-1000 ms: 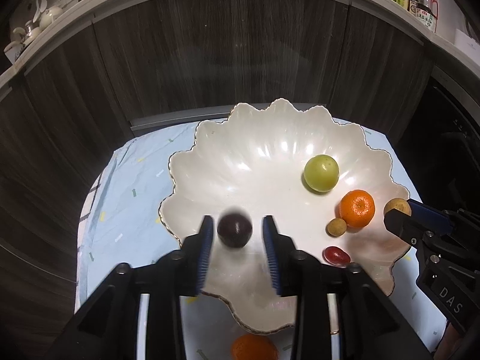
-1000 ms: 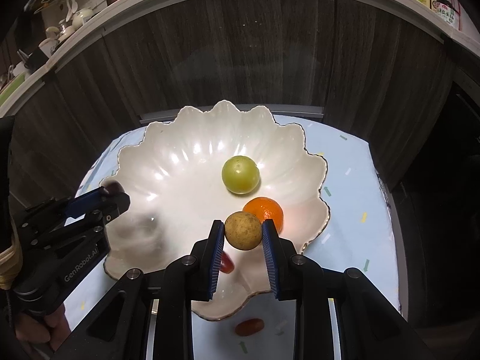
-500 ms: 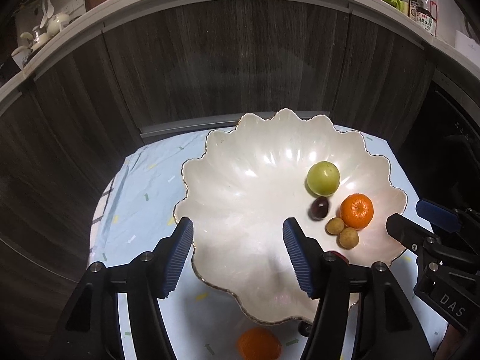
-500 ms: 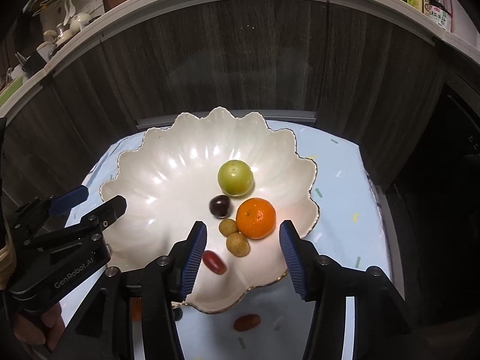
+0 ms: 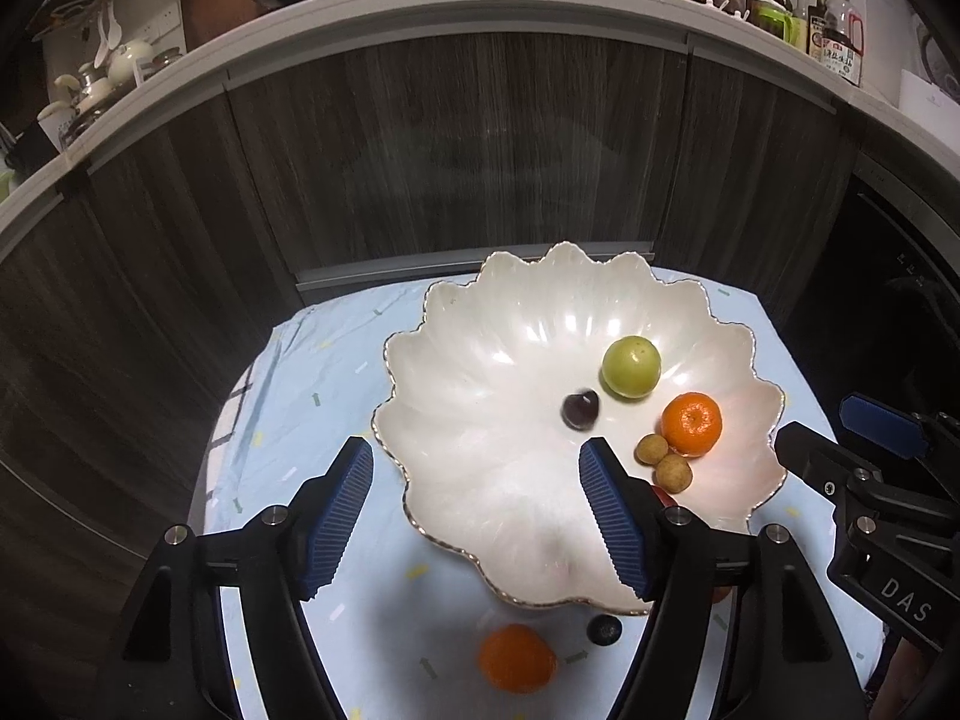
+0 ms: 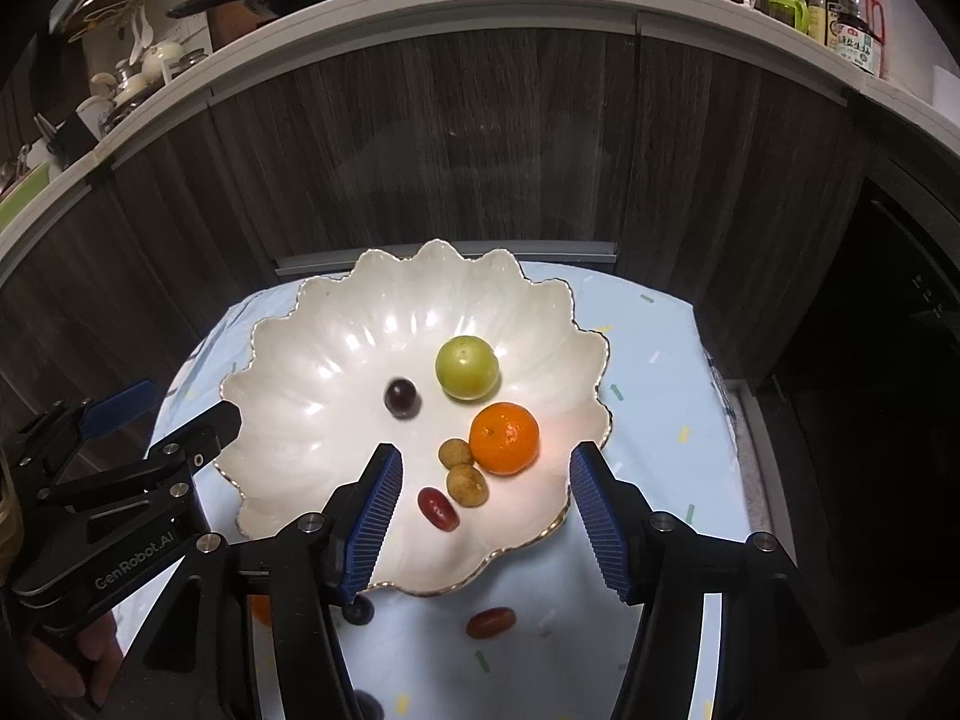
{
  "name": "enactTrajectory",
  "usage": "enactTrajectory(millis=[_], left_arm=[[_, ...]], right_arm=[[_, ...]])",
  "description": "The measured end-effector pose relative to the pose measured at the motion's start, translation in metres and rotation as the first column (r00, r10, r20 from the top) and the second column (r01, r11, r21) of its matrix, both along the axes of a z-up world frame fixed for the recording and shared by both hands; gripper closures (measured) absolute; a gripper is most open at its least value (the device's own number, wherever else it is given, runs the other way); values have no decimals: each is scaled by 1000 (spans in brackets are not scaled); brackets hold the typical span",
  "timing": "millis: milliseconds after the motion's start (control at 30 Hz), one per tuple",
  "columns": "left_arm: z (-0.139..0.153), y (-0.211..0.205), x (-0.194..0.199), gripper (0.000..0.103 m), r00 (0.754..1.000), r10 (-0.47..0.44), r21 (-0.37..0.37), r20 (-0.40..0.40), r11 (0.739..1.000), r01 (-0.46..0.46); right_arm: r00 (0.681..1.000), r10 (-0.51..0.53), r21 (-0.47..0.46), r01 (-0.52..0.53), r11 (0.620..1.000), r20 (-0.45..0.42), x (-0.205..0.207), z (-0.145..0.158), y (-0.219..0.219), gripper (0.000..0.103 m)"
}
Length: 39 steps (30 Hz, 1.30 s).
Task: Organize fruits
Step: 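Withdraw both grippers from the bowl back over the cloth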
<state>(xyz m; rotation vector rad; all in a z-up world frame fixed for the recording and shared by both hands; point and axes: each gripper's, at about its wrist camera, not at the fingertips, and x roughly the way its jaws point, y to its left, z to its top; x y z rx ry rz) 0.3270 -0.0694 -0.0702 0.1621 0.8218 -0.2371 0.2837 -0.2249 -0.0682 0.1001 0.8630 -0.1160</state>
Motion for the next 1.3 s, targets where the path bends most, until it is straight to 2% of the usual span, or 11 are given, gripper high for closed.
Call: enactTrajectory(millis=[233,633,1300], left_arm=[[14,1,-15,28,1000,-1,1,25,1000,1],[31,-2,-44,25,998,-15,4,60,1000,15],[38,7,-81,24,997,-24,15,73,1000,23]], right_arm=[[1000,-13,-9,14,1000,23,-16,12,1,38],[998,-30,-12,30,999,53,-43,27,-4,38],[998,-22,-18,23,1000,65,-73,31,4,38]])
